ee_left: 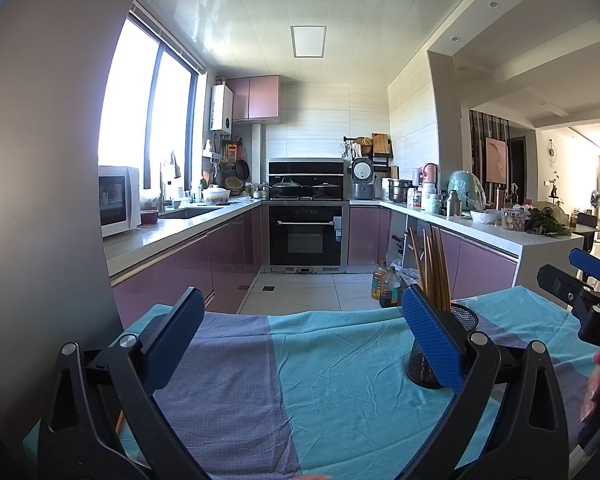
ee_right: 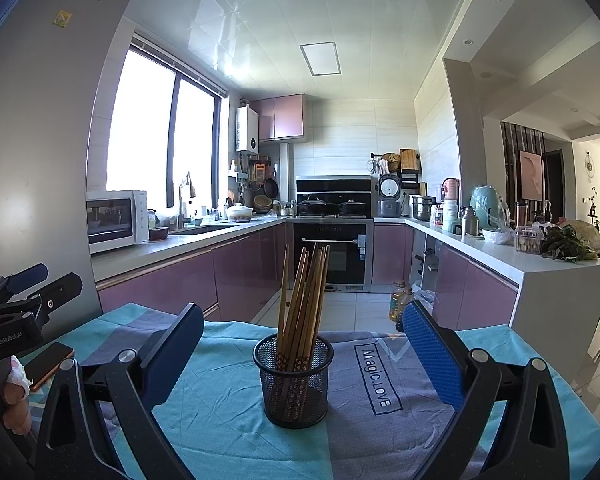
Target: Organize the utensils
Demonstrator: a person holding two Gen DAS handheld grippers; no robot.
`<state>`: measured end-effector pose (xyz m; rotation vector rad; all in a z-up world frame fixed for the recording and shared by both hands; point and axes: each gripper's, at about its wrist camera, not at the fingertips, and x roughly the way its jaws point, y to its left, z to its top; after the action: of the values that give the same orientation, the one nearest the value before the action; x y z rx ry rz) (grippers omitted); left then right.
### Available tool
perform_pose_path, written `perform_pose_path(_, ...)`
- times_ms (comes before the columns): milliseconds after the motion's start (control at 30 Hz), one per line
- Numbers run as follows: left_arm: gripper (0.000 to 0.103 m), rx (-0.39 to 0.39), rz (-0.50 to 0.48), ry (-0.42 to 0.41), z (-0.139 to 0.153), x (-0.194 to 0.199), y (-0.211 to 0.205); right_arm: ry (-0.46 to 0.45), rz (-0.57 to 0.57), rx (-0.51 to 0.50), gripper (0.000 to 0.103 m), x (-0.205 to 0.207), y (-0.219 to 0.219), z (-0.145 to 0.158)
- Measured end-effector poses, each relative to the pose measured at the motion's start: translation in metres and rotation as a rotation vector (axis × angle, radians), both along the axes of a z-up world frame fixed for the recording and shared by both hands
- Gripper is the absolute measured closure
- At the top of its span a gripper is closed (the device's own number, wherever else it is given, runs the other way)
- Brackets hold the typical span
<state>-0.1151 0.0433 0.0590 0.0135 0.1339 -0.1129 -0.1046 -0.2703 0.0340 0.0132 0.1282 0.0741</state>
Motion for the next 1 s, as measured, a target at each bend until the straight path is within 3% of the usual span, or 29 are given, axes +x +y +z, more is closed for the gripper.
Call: perform_pose_path(1000, 0.006, 0.002, 0.001, 0.002, 0.0002, 0.0003, 0.0, -0.002, -0.009, -0.001, 0.006, 0.0008, -0.0016, 0.0034)
